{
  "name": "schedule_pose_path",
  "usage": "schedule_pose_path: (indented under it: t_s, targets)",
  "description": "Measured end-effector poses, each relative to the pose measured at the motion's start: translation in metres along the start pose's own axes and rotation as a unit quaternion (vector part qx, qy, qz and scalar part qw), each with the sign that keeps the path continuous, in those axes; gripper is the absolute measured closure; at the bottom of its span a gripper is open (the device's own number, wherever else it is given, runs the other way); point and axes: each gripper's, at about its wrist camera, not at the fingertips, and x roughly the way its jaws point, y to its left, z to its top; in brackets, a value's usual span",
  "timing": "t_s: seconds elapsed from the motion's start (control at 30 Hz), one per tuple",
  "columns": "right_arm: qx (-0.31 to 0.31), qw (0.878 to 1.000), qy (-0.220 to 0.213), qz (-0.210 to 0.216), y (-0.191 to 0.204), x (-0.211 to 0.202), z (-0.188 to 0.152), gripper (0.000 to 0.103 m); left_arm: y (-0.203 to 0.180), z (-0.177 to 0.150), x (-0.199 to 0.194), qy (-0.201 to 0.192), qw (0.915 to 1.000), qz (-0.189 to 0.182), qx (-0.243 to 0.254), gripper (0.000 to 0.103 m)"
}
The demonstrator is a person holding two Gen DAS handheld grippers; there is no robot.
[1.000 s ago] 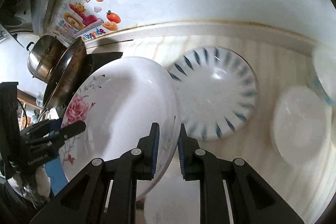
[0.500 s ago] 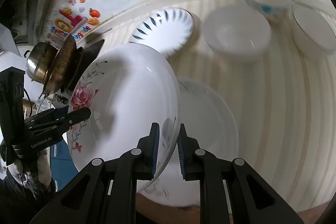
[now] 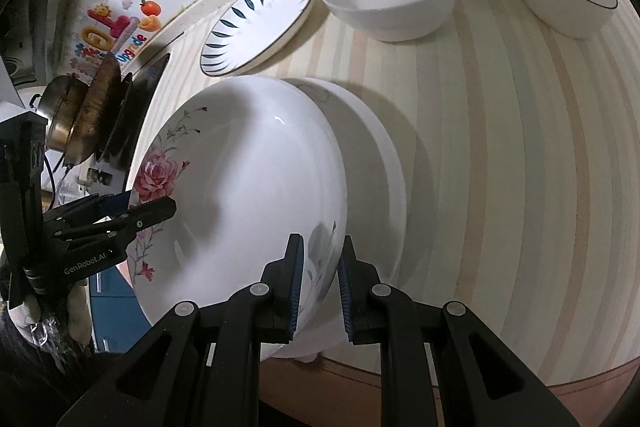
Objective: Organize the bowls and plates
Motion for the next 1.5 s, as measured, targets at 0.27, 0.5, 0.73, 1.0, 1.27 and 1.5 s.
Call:
schedule_pose_path:
  t_s: [0.27, 0.5, 0.73, 1.0, 1.27, 1.5]
  targets:
    - [0.000, 1.000, 0.008, -0.007, -0.007, 0.006, 0.007, 0.084, -0.008, -0.001, 0.009, 0.012, 0.9998, 0.011, 0.006, 0.057]
    - [0.003, 1.000, 0.004, -0.012, -0.010, 0.006, 0.011, 0.084, -0.014, -0.002, 0.015, 0.017, 0.9996, 0.023, 0.009, 0.058]
    - [-0.003, 1.000, -0.002, -0.012, -0.011, 0.003, 0.014, 0.084, -0.016, -0.001, 0.018, 0.020, 0.9993, 0.030, 0.004, 0.058]
    - [0.005, 1.000, 0.015, -0.015, -0.007, 0.001, 0.013, 0.082, -0.017, -0.002, 0.014, 0.016, 0.9993, 0.034, -0.004, 0.058]
    - [0.016, 1.000, 0.021, -0.017, -0.013, -0.008, 0.008, 0.082, -0.018, -0.009, -0.010, 0.006, 0.9994, 0.022, -0.024, 0.058]
    - [0.015, 1.000, -0.002, 0.005, -0.006, -0.042, 0.000, 0.082, -0.025, -0.011, -0.062, -0.034, 0.9986, 0.016, -0.037, 0.057]
